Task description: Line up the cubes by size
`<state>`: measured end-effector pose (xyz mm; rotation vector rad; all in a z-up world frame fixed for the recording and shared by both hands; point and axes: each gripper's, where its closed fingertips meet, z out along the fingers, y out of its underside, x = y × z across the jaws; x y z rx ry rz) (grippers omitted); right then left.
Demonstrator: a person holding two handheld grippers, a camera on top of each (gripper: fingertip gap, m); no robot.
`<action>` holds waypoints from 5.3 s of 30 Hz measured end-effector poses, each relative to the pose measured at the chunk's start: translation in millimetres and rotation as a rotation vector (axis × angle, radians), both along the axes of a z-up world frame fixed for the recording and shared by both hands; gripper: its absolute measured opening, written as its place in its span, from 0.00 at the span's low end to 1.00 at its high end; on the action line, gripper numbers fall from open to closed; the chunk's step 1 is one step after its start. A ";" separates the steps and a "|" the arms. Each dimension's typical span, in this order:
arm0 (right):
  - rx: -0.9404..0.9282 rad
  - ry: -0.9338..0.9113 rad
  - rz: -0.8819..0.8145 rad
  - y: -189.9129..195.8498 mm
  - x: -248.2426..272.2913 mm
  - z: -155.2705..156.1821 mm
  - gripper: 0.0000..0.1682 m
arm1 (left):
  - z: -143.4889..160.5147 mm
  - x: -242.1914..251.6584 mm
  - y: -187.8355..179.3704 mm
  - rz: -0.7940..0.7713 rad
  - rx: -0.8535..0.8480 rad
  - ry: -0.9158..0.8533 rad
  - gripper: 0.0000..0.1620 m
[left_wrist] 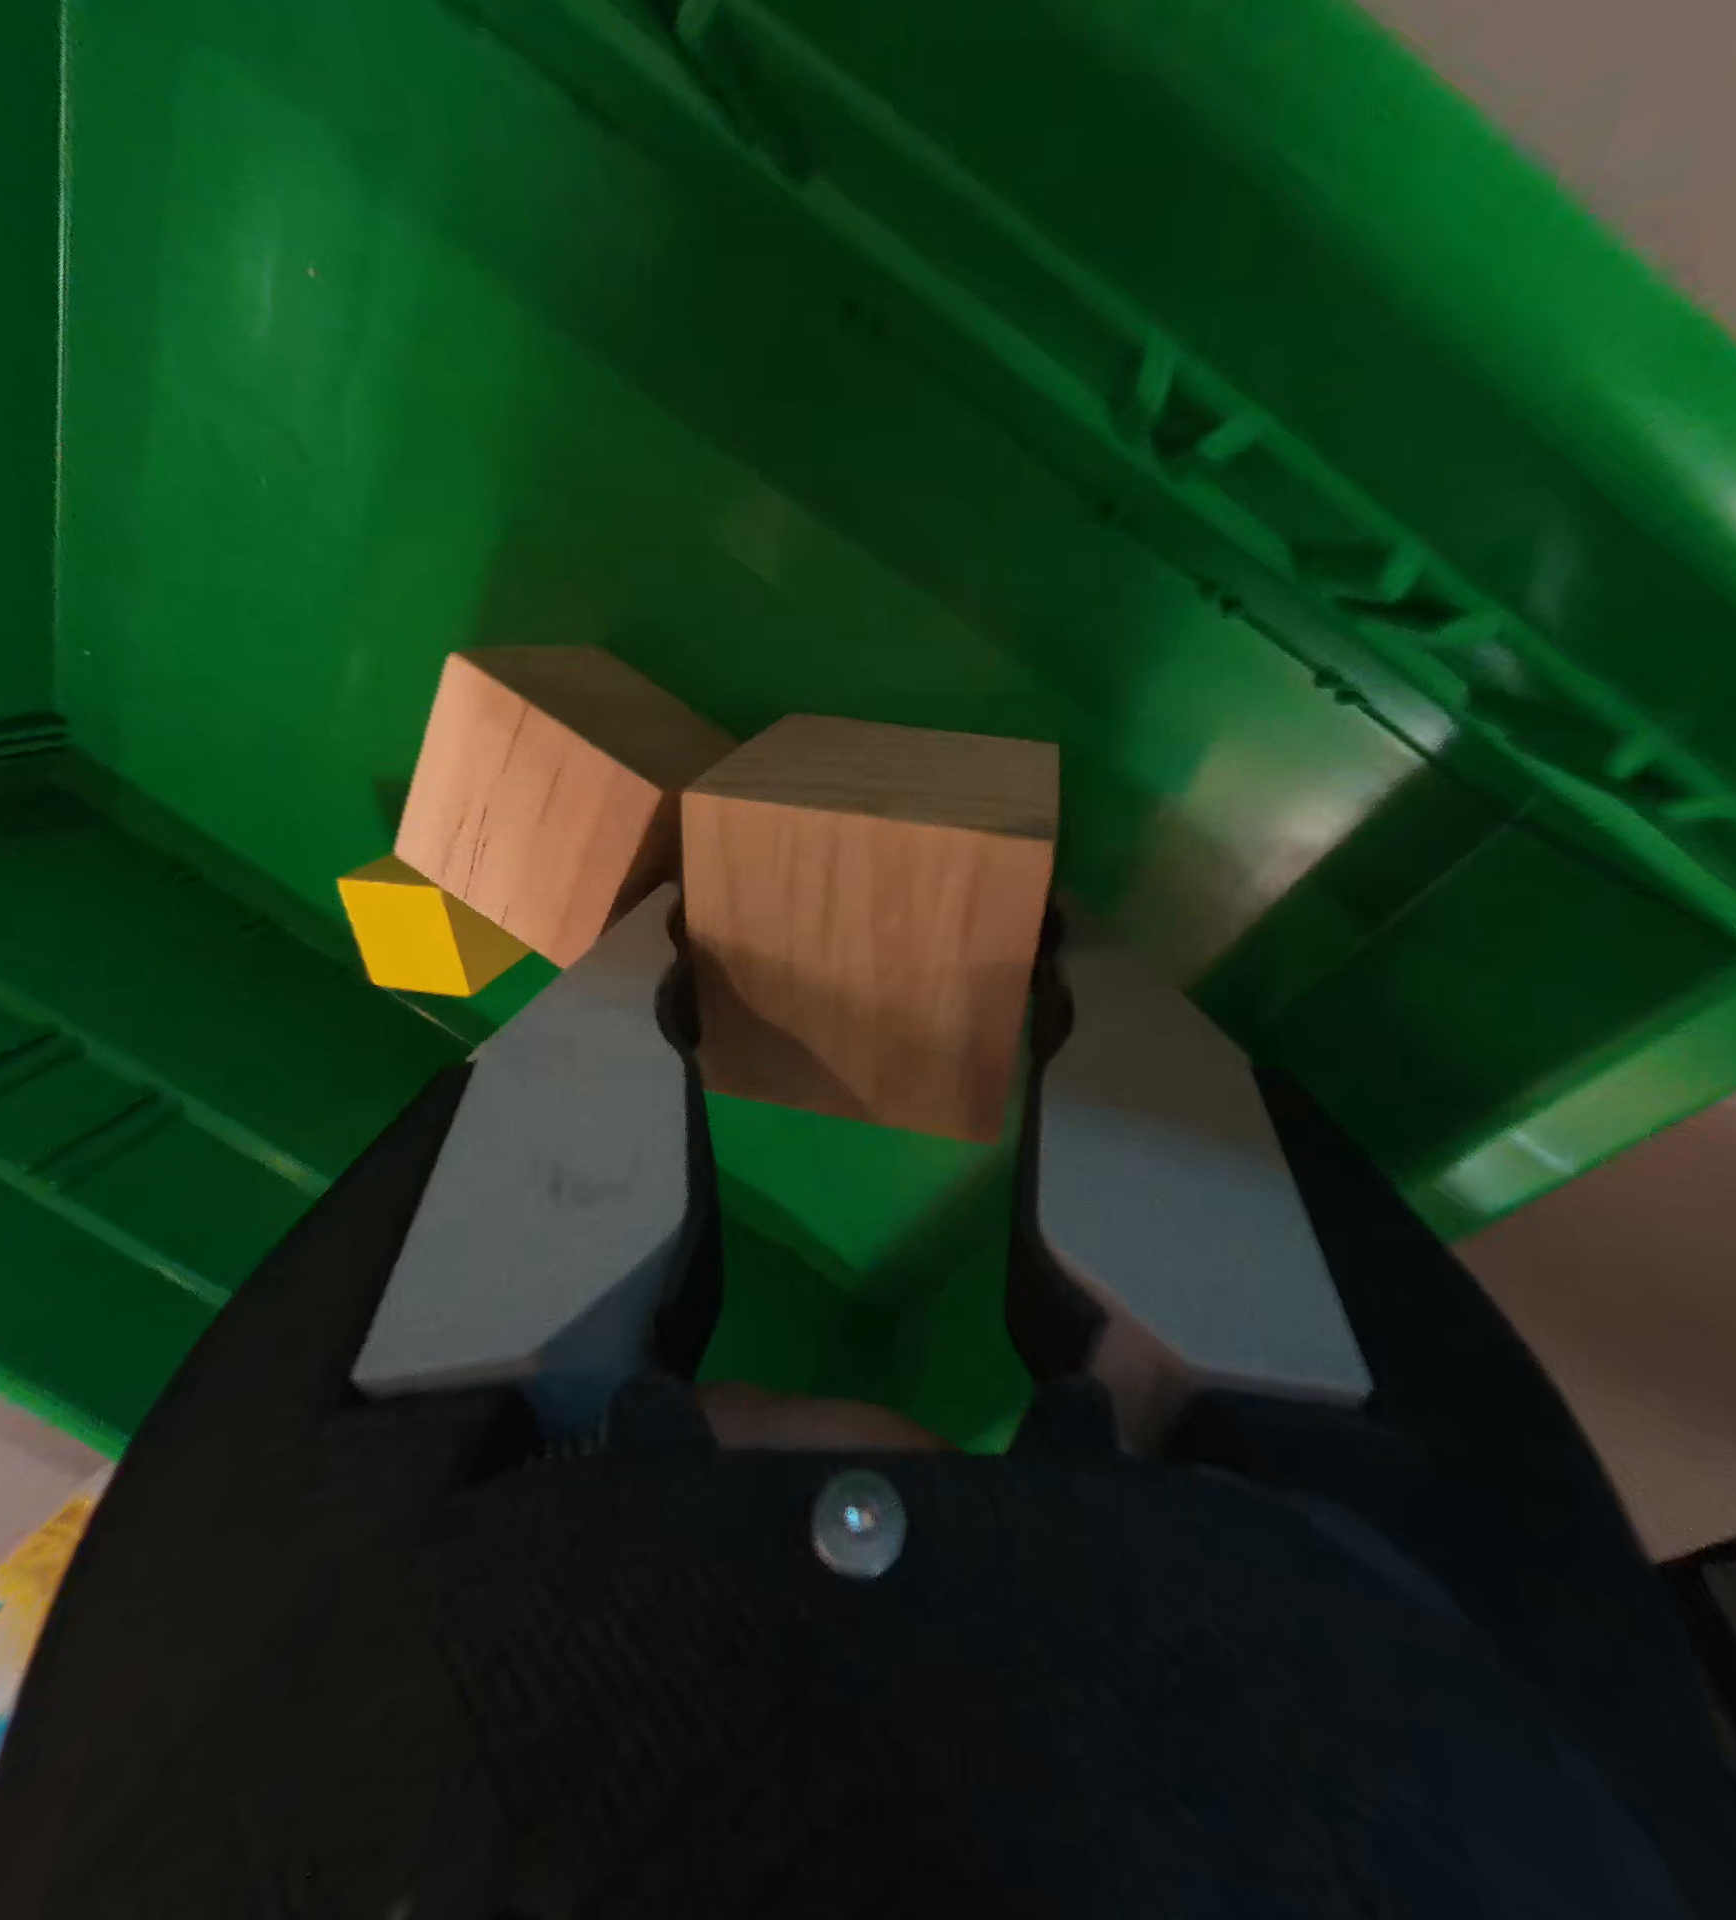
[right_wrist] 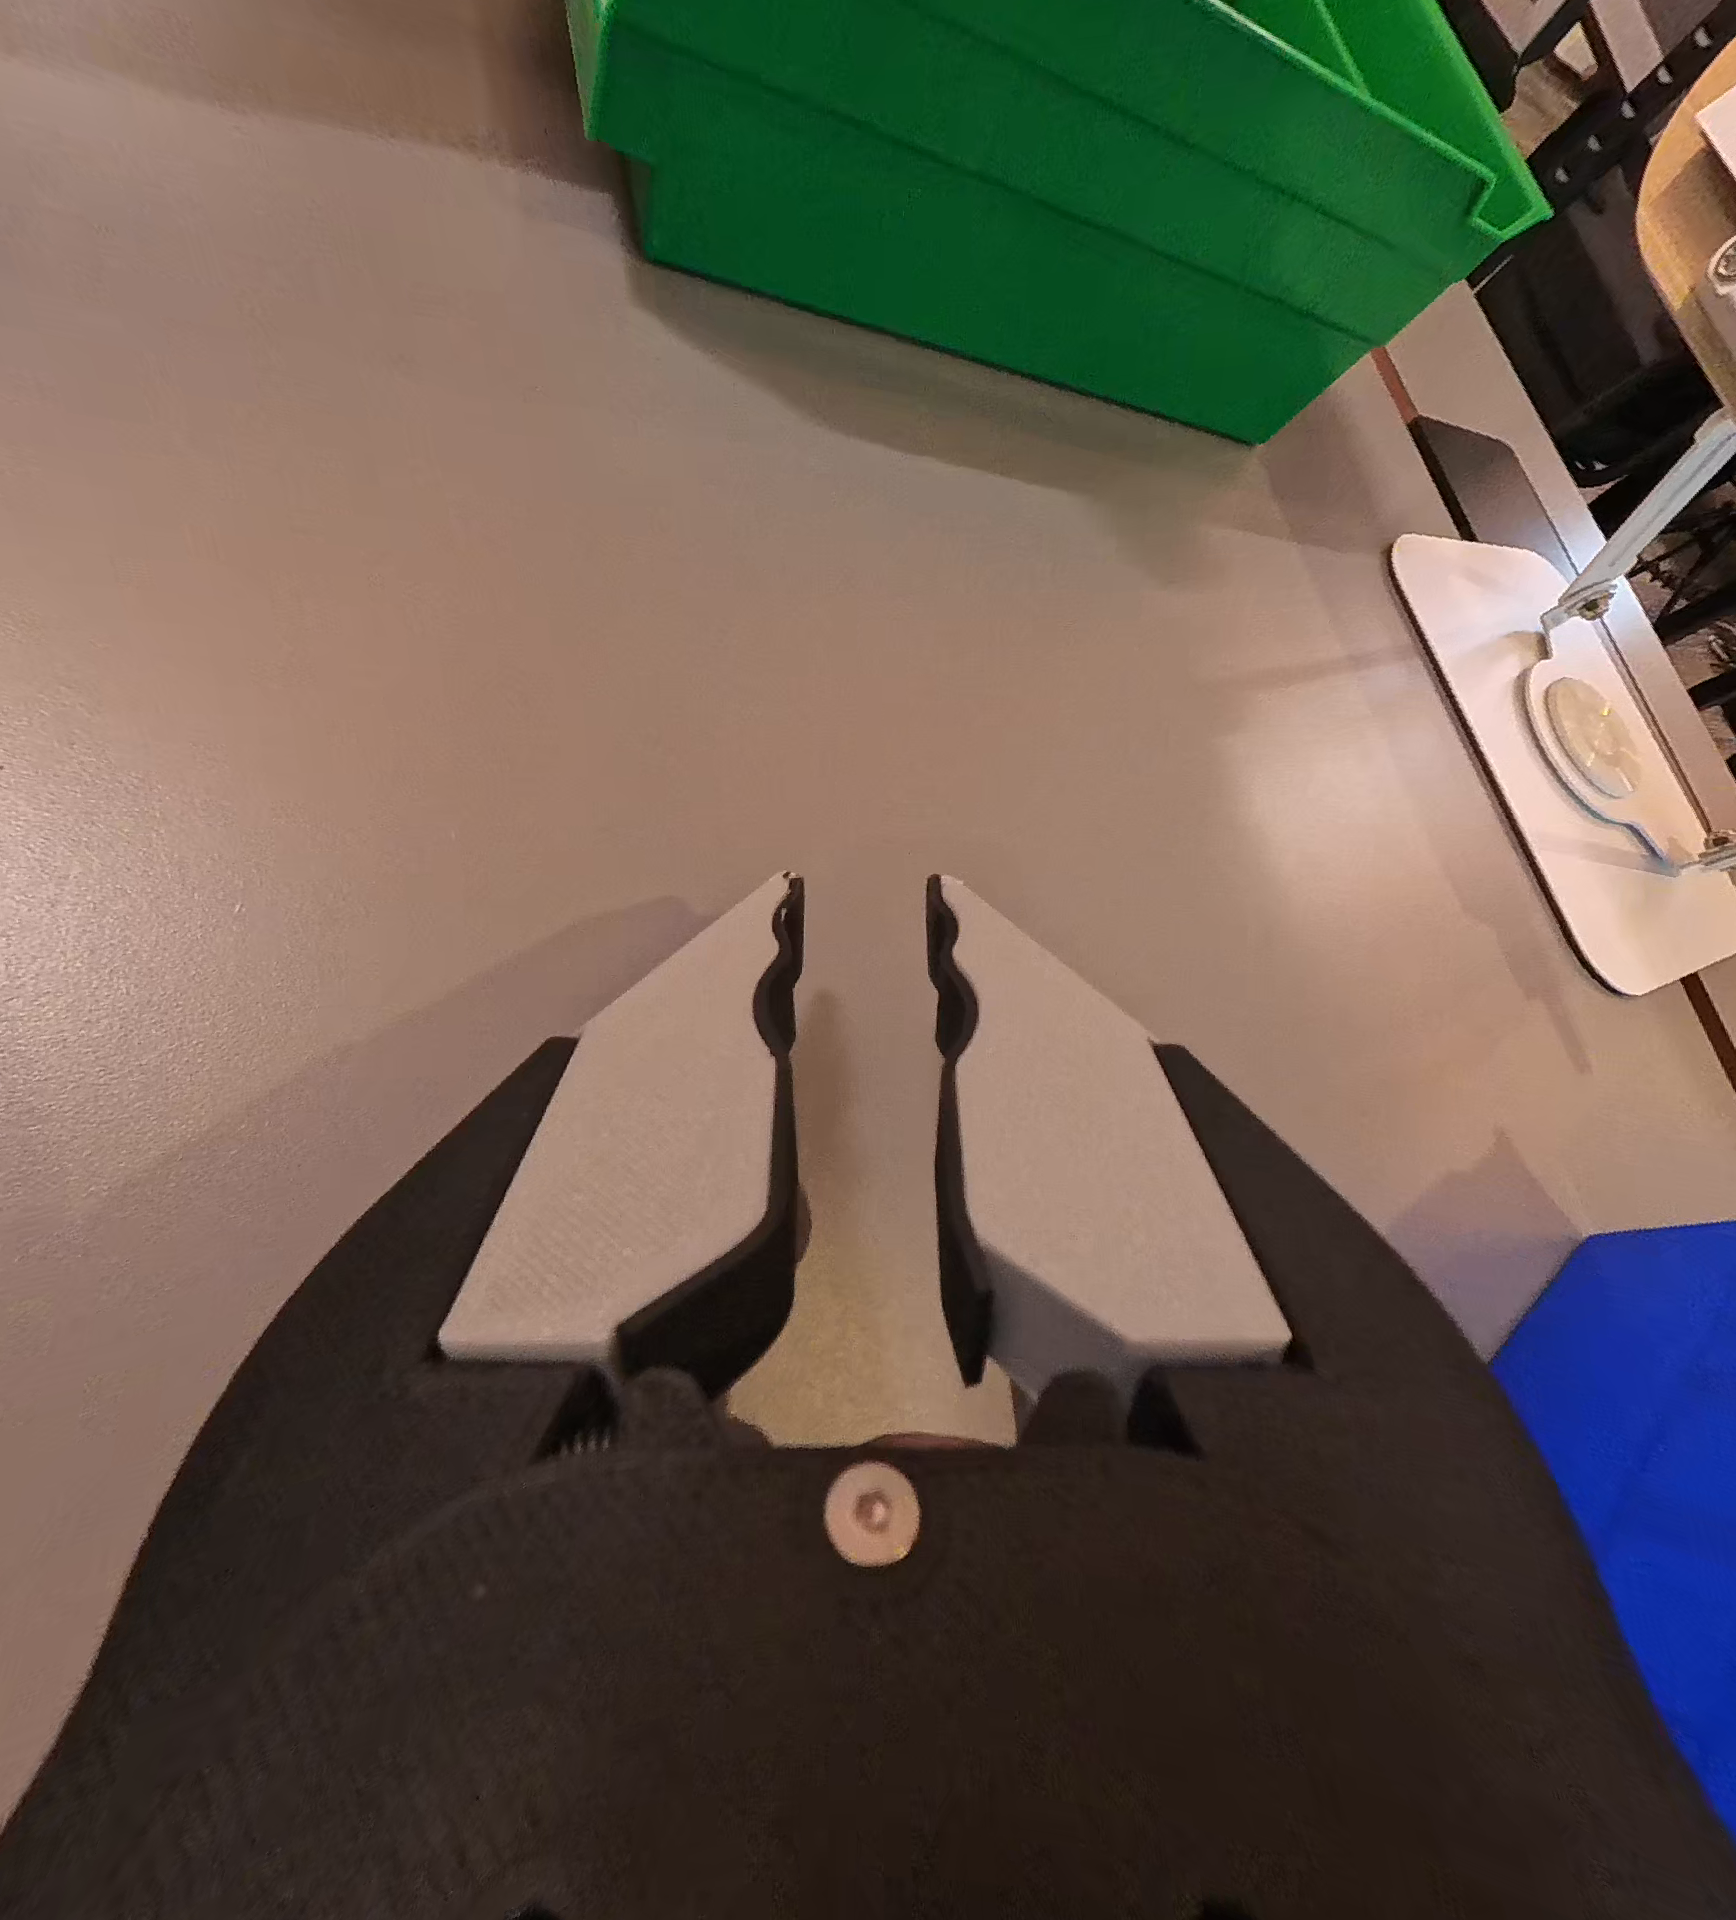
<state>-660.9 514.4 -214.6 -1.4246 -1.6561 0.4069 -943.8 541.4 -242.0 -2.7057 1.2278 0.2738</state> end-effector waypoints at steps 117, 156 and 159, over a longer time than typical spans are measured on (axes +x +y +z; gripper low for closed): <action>-0.312 -0.352 -0.129 93.2 143.6 32.7 0.12 | 88.9 182.0 -103.9 -0.335 1.006 -0.777 0.21; -0.254 -0.190 -0.159 76.9 200.9 41.8 0.21 | 23.3 -23.5 59.4 -0.384 0.128 -0.062 0.39; -0.346 -0.089 -0.098 58.2 195.2 49.5 0.22 | 7.7 -24.2 60.1 -0.358 0.026 -0.095 0.39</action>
